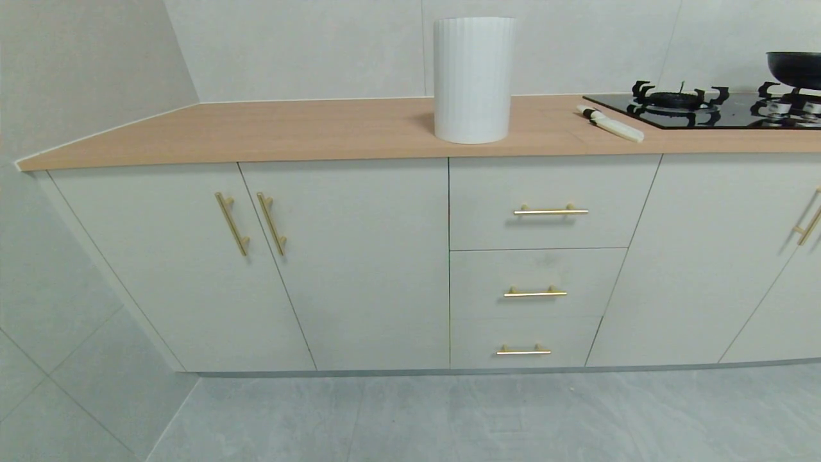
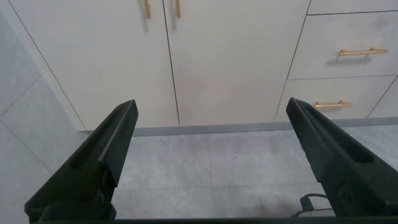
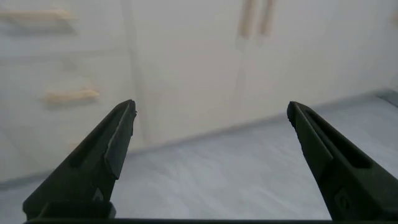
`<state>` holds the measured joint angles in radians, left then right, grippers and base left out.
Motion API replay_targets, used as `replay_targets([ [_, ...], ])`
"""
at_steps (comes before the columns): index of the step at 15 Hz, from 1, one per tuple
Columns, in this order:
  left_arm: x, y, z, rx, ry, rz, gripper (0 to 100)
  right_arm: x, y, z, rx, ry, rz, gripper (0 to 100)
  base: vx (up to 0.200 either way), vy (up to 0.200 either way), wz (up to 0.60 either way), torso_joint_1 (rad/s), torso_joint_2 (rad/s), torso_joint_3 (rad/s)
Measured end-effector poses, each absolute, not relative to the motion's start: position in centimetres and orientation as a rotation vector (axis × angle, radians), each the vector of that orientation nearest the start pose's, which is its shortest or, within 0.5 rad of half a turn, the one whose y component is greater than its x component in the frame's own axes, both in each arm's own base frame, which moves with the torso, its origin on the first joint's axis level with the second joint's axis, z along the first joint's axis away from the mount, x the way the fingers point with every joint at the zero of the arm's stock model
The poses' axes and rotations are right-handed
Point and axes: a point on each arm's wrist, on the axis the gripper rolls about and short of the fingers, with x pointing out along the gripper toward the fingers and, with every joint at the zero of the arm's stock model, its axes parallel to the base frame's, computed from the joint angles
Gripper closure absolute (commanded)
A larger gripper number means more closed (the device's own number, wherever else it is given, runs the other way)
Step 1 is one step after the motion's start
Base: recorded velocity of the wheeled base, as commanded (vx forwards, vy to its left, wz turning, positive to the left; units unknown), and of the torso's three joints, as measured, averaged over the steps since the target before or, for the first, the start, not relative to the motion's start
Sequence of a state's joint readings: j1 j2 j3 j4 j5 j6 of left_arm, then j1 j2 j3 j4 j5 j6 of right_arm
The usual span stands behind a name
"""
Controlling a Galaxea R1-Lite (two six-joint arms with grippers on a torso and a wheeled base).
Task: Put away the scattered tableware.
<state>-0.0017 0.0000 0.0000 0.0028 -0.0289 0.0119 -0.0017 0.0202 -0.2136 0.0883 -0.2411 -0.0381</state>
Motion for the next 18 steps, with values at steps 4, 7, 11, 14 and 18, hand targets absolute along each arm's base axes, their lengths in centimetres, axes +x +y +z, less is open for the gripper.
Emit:
replay_targets([
  [4,-2.3,-0.1,7.5,0.012,0.003,-0.031,0,-2.9,-0.1,9.9,-0.001,-0.112,-0.047,0,0.000,0.000,0.00,0.000,0.00,0.000],
  [7,-2.3,-0.1,7.5,0.012,0.003,-0.031,0,-2.4,0.0,8.4,-0.007,-0.060,-0.009,0,0.000,0.000,0.00,0.000,0.00,0.000],
  [11,-2.3,-0.1,7.5,0.012,0.003,-0.030,0,-2.3,0.1,7.7,-0.011,-0.009,0.019,0,0.000,0.000,0.00,0.000,0.00,0.000],
  [14,-2.3,-0.1,7.5,0.012,0.003,-0.031,0,-2.3,0.1,7.6,-0.006,-0.006,0.019,0,0.000,0.000,0.00,0.000,0.00,0.000],
  [18,-2.3,-0.1,7.5,0.012,0.003,-0.031,0,-2.3,0.1,7.5,-0.008,-0.003,0.019,0,0.000,0.000,0.00,0.000,0.00,0.000],
])
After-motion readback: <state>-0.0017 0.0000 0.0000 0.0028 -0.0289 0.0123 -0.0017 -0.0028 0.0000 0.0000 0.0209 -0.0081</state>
